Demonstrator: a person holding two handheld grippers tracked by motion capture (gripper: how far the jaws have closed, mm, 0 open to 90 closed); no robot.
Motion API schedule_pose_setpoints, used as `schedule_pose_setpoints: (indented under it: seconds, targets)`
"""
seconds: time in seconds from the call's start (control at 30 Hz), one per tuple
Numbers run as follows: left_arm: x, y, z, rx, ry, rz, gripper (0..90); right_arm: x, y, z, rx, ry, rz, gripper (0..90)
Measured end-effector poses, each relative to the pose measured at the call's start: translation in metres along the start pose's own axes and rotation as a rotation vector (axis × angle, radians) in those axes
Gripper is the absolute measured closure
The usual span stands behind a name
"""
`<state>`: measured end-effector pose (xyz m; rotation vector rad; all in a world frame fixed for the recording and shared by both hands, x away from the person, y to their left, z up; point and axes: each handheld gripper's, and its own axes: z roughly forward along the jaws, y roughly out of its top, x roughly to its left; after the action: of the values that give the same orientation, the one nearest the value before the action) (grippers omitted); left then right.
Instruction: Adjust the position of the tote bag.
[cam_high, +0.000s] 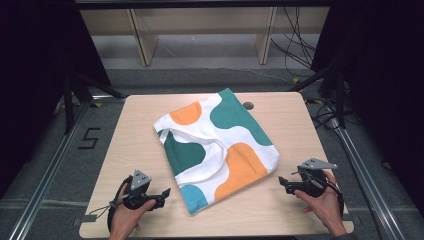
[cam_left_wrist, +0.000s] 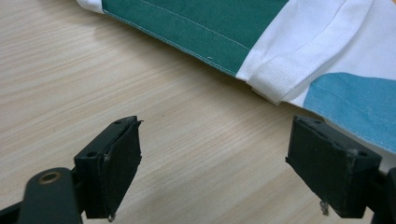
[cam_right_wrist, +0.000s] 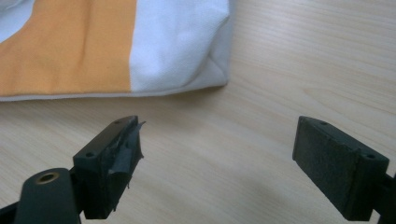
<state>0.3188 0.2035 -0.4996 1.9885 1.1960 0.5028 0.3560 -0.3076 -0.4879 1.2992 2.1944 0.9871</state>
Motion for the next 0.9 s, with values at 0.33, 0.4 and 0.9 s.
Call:
schedule_pose_setpoints:
  seconds: [0.33,0.4,0.9]
  targets:
    - [-0.003,0.001,-0.002,-0.003,-0.030,0.001,20.4,0.005,0.005,0.005,-0.024,0.045,0.043,19.2]
    - [-0.005,0.002,0.000,-0.005,-0.051,-0.005,20.8,0.006,0.009,0.006,-0.028,0.044,0.042,20.1]
    - [-0.028,0.002,0.004,-0.015,-0.155,-0.019,20.3,0.005,0.019,0.016,-0.045,0.062,0.056,24.8]
